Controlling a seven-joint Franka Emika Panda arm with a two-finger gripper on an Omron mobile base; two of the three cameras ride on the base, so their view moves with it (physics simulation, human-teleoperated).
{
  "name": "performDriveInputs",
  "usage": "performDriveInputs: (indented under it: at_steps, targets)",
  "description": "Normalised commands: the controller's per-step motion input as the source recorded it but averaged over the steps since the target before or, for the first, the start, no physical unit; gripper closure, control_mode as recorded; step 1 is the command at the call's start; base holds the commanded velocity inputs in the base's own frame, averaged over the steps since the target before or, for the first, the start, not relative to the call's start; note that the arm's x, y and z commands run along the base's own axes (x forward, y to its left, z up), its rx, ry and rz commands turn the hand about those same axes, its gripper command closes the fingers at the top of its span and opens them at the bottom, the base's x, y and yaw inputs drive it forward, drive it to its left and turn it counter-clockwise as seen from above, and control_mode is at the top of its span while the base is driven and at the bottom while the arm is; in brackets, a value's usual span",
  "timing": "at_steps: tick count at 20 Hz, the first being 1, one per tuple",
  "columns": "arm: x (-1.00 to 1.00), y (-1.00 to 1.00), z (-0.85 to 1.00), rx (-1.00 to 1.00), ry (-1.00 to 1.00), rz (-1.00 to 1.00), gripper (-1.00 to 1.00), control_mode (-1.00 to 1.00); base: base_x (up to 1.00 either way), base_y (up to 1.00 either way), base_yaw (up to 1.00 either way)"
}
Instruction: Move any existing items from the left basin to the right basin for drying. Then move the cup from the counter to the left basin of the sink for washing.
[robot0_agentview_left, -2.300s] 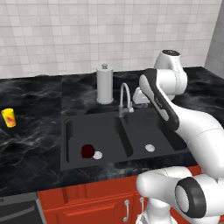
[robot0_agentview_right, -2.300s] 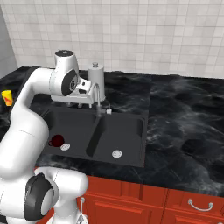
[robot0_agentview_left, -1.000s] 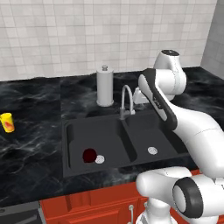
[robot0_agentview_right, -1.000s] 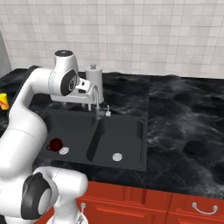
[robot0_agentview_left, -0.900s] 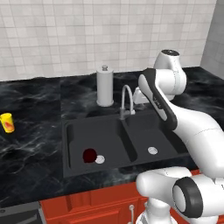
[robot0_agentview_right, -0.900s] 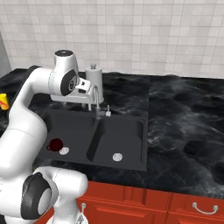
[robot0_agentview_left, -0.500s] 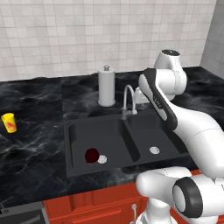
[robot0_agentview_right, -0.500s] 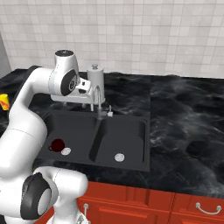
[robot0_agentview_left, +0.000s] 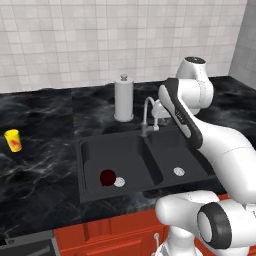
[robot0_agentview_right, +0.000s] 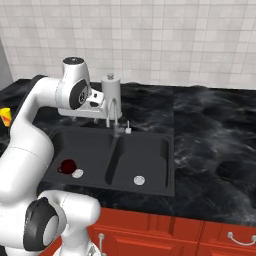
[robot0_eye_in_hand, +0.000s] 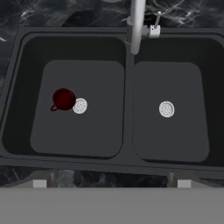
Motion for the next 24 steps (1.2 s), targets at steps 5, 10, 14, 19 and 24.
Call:
performDriveInputs:
  at_steps: [5,10,14,19,24]
  targets:
    - [0.00,0.00,0.00,0.00,0.00,0.00,-1.00,1.00,0.38,0.51,0.00]
    - [0.00,0.00,0.00,0.00,0.00,0.00,-1.00,1.00,0.30,0.51,0.00]
    - [0.00,0.00,0.00,0.00,0.00,0.00,-1.00,1.00,0.21,0.54,0.00]
    - [0.00,0.00,0.00,0.00,0.00,0.00,-1.00,1.00,0.15,0.62,0.00]
    - [0.00,0.00,0.00,0.00,0.00,0.00,-1.00,1.00,0.12,0.66,0.00]
